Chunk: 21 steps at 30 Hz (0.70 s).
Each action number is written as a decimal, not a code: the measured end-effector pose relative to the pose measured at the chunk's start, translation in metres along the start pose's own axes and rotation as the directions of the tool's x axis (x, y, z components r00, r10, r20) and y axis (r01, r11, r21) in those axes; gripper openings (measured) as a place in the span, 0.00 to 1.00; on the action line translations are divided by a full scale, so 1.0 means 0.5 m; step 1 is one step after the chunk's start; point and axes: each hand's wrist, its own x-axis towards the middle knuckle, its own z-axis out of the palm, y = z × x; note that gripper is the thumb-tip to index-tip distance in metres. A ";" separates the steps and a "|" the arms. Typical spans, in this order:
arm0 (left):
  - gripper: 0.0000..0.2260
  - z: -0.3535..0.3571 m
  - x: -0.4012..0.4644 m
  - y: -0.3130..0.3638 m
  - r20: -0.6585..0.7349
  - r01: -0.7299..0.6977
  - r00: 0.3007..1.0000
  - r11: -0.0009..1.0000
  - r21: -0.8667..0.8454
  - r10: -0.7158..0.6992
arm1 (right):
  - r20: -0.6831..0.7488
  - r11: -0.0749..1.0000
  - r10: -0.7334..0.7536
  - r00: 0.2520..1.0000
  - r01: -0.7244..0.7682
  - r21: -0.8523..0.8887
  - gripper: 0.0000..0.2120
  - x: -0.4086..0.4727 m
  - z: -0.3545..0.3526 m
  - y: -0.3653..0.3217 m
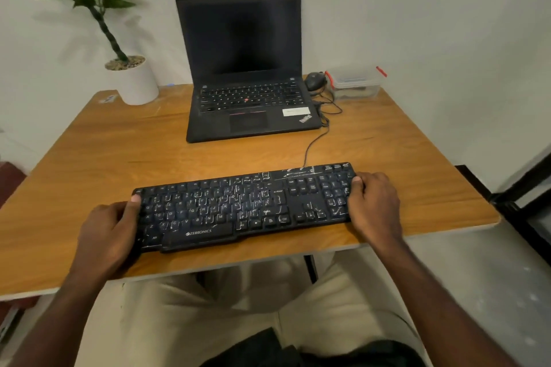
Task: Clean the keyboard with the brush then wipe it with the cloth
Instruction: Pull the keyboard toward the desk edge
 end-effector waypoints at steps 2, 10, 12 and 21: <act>0.24 0.000 0.004 0.006 0.012 -0.008 1.000 1.000 -0.005 0.008 | -0.004 1.000 0.008 1.000 -0.008 -0.001 0.17 -0.001 -0.001 -0.003; 0.26 0.001 0.059 0.024 -0.094 -0.103 0.989 0.984 0.144 0.117 | 0.013 0.998 0.056 0.998 -0.056 0.034 0.17 0.003 -0.010 -0.002; 0.19 0.030 0.080 0.079 -0.045 -0.204 0.976 0.970 0.130 0.211 | 0.040 0.994 0.079 0.996 -0.082 0.071 0.17 0.014 -0.013 -0.001; 0.08 0.233 0.249 0.372 0.241 -0.396 0.873 0.905 -0.157 0.424 | 0.093 0.998 -0.001 0.996 -0.004 0.056 0.20 0.188 -0.029 -0.012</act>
